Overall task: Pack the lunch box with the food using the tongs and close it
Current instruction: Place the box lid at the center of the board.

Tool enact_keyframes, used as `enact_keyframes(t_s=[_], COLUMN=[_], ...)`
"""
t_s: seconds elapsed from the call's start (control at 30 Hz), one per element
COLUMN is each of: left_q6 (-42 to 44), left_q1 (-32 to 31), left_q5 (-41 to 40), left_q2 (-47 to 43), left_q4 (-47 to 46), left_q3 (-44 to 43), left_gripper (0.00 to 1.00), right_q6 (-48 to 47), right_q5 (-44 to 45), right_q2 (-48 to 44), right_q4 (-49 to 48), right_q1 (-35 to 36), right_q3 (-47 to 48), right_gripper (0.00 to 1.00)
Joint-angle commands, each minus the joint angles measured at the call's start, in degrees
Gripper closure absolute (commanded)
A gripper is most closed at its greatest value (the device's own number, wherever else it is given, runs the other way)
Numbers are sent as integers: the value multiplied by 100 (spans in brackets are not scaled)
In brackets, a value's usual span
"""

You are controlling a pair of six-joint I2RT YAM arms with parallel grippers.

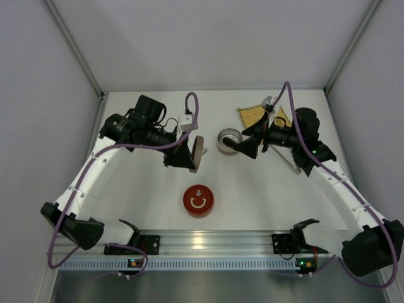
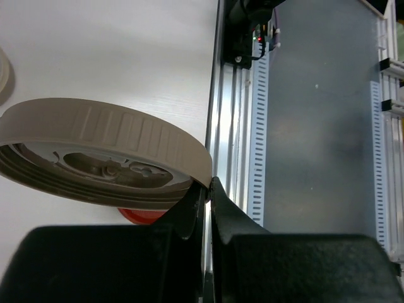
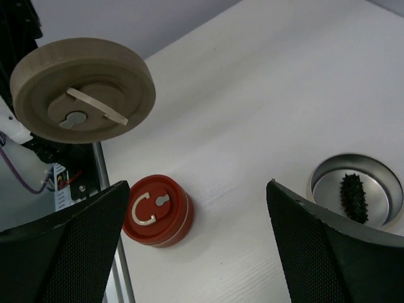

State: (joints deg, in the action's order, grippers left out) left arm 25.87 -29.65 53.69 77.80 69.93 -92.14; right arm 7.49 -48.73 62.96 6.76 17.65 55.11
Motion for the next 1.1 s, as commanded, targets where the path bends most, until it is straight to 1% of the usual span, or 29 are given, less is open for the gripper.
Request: enact_keyframes(t_s=[0.0,0.03,0.13,0.23,0.3,0.47,0.5,0.67,0.87,1.07], left_q6=[-56,-21,58,129,147,199,199,278,340,340], left_q1=[91,91,91,82,82,73,73,30,-23,-32], left_q5=[967,1037,1170,1213,1231,1240,1232,1232,1258,1214], left_q2=[16,25,51,69,60,51,42,25,16,-19], left_q4=[-217,-182,-129,-76,-59,-41,-41,20,47,65], left_q3=[20,55,73,56,73,91,108,143,170,196], left_gripper=[100,100,100,100,100,100,100,100,100,100], right_q6=[-406,-371,-266,-248,-222,-221,-265,-292,-405,-660], right_q5=[-733,-952,-1226,-1420,-1508,-1622,-1640,-1745,-1807,-1877], right_q2=[-187,-118,-12,85,172,348,366,533,779,972], right_q4=[-1027,-1159,-1563,-1608,-1608,-1555,-1555,-1582,-1459,-1082], right_q1=[177,177,300,502,642,933,985,1083,1328,1574], right_q3=[8,-44,-53,52,122,219,219,333,605,834], right_gripper=[13,14,17,22,24,23,22,19,20,24])
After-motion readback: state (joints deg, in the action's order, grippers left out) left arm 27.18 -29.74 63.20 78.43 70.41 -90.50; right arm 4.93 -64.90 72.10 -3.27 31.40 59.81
